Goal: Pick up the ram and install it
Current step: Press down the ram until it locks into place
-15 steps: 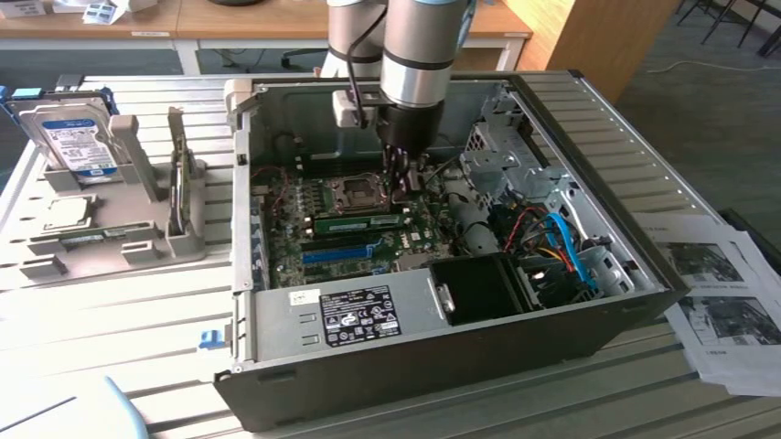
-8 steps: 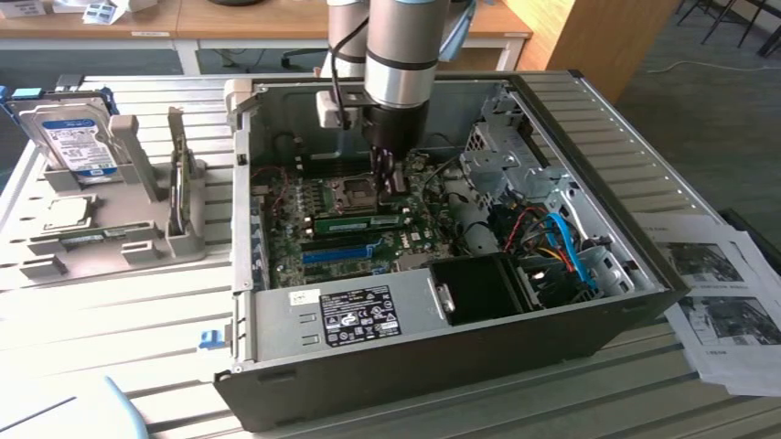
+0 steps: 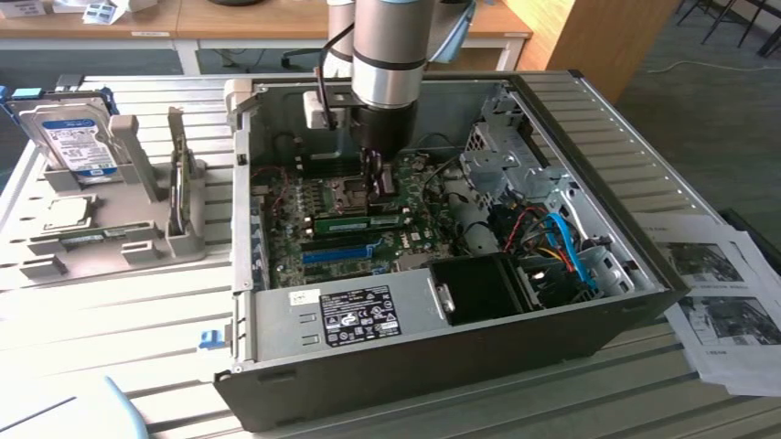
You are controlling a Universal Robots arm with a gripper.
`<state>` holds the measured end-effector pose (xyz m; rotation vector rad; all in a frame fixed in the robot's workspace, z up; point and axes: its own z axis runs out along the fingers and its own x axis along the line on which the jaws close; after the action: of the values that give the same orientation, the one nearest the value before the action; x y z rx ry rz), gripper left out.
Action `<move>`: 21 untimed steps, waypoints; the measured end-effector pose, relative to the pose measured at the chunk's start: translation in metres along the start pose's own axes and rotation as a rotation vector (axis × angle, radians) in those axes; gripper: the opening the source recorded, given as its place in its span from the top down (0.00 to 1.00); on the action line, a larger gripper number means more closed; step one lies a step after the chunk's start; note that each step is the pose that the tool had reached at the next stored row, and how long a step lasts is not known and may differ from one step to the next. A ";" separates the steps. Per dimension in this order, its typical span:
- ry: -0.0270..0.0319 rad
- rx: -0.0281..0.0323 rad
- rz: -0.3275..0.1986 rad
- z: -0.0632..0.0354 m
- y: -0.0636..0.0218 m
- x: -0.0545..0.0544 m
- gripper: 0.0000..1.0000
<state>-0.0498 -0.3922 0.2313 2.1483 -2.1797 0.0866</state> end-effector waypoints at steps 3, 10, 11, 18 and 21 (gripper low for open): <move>0.0001 0.0000 0.000 0.0000 0.0000 0.000 0.91; 0.0000 0.0000 0.000 -0.0014 0.0001 0.000 0.91; 0.0000 0.0000 0.000 -0.0017 0.0001 0.000 0.91; -0.0001 0.0001 0.000 -0.0038 0.0001 0.000 0.91; 0.0002 -0.0001 0.000 -0.0039 0.0014 0.001 0.91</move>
<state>-0.0511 -0.3923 0.2353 2.1483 -2.1794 0.0867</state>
